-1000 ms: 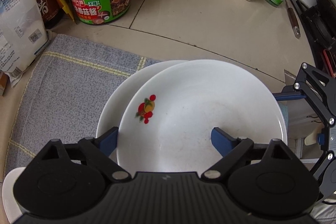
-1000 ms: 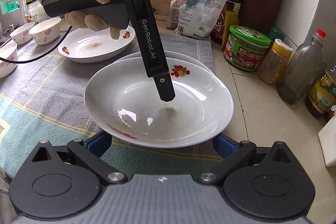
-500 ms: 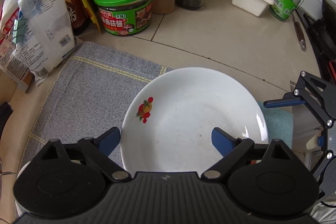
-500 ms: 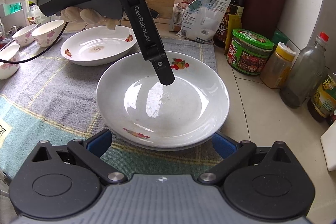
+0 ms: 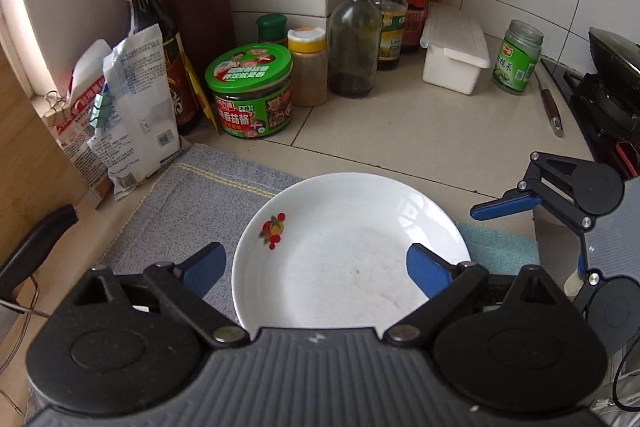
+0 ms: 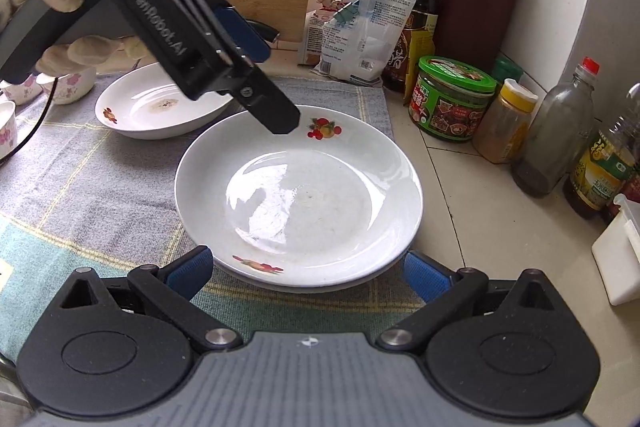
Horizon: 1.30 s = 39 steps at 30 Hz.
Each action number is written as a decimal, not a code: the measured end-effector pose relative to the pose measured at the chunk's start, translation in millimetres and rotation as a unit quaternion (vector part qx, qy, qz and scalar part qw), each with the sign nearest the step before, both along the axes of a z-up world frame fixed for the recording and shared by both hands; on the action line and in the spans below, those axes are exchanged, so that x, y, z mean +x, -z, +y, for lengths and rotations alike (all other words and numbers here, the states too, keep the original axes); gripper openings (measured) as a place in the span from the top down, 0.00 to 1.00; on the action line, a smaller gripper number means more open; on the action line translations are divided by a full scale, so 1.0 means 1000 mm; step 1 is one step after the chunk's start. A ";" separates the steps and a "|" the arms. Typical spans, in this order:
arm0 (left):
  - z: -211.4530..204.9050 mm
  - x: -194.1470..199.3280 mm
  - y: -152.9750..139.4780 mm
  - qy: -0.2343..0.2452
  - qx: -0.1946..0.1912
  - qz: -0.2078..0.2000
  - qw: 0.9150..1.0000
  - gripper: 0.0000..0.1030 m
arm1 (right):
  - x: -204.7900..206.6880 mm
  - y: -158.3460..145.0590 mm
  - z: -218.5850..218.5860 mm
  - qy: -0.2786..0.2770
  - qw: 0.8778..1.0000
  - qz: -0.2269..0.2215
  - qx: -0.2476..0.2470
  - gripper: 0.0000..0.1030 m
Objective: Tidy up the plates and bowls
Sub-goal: 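Open both grippers and release the plate onto the stack, then move both grippers to the white plate with the brown stain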
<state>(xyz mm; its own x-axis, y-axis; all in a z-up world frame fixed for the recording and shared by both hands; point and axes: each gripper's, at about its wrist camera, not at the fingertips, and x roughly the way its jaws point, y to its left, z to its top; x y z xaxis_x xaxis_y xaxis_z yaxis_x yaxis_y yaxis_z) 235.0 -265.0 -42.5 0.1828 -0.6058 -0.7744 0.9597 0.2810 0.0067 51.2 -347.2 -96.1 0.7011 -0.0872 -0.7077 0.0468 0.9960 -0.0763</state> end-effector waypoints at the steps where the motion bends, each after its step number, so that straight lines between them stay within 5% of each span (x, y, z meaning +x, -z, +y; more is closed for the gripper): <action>1: 0.006 -0.006 -0.003 -0.004 -0.009 -0.006 1.000 0.06 | -0.001 -0.001 0.001 0.009 1.000 -0.001 -0.003 0.00; 12: 0.065 -0.065 -0.014 -0.113 -0.057 -0.034 0.991 0.04 | -0.018 -0.004 0.009 0.064 0.998 0.001 -0.014 0.00; 21: 0.100 -0.092 0.000 -0.228 -0.025 -0.049 0.972 0.04 | -0.021 -0.007 0.015 0.040 0.999 -0.008 0.002 0.00; 28: 0.132 -0.088 0.006 -0.273 -0.010 -0.047 0.961 0.04 | -0.010 -0.012 0.028 0.027 1.000 -0.009 0.012 0.00; 39: 0.174 -0.048 0.028 -0.297 -0.010 -0.029 0.954 0.04 | 0.034 -0.027 0.049 0.029 0.999 0.008 0.012 0.00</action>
